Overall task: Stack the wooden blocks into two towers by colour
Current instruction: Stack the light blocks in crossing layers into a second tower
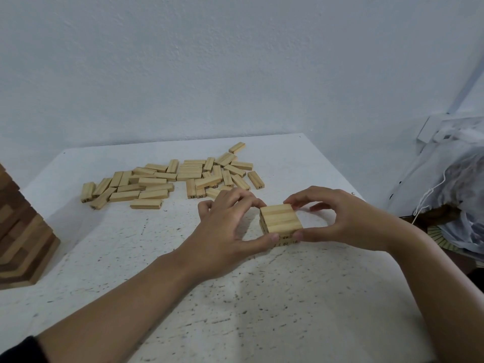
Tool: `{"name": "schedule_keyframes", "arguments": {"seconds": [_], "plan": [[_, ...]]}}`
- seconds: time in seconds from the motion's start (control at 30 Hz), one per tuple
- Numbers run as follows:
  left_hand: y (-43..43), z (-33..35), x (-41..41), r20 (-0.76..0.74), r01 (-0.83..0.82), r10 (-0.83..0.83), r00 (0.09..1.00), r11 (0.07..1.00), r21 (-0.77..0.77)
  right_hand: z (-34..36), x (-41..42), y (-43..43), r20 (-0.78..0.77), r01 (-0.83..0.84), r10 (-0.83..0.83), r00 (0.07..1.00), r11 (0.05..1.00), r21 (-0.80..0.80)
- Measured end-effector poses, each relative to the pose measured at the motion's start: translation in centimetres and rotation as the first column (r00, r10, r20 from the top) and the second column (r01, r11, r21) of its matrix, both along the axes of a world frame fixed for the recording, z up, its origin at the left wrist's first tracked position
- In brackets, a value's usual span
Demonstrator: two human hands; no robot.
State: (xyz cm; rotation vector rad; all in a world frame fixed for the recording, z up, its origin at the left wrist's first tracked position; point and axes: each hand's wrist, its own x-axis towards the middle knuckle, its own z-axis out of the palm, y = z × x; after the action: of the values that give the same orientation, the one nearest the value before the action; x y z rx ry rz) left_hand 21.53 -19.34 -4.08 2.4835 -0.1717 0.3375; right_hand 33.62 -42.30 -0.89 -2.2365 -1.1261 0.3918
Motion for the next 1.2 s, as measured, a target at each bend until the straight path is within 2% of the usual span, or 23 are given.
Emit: {"name": "schedule_keyframes", "arguments": {"seconds": [0.43,0.6,0.77,0.9,1.0,1.1,1.2], "plan": [[0.1,0.0,0.0,-0.007,0.003,-0.003,1.000,1.000,0.014,0.2,-0.3,0.0,-0.004,0.012,-0.012,1.000,1.000,0.009],[0.0,0.0,-0.2,-0.004,-0.006,0.006,1.000,1.000,0.015,0.2,-0.8,0.2,0.028,0.077,-0.080,0.996,0.993,0.095],[0.5,0.1,-0.3,0.005,-0.018,0.019,1.000,0.996,-0.086,0.3,-1.9,1.6,0.063,0.126,-0.138,0.988,0.977,0.174],[2.3,1.0,-0.4,0.013,-0.075,0.077,0.997,0.988,-0.138,0.3,-2.6,2.9,0.150,0.114,-0.137,0.979,0.981,0.154],[4.8,2.1,-0.7,-0.025,-0.148,0.147,0.989,0.988,-0.052,0.7,-3.2,3.9,0.257,0.089,-0.108,0.960,0.992,0.085],[7.4,2.6,-1.3,-0.097,-0.237,0.258,0.961,0.954,0.186,1.6,-4.2,5.4,0.390,0.052,-0.056,0.919,0.998,0.021],[8.7,2.3,-2.4,-0.153,-0.219,0.301,0.941,0.889,0.403,2.4,-5.5,7.1,0.475,0.012,0.026,0.880,0.997,-0.076]]}}
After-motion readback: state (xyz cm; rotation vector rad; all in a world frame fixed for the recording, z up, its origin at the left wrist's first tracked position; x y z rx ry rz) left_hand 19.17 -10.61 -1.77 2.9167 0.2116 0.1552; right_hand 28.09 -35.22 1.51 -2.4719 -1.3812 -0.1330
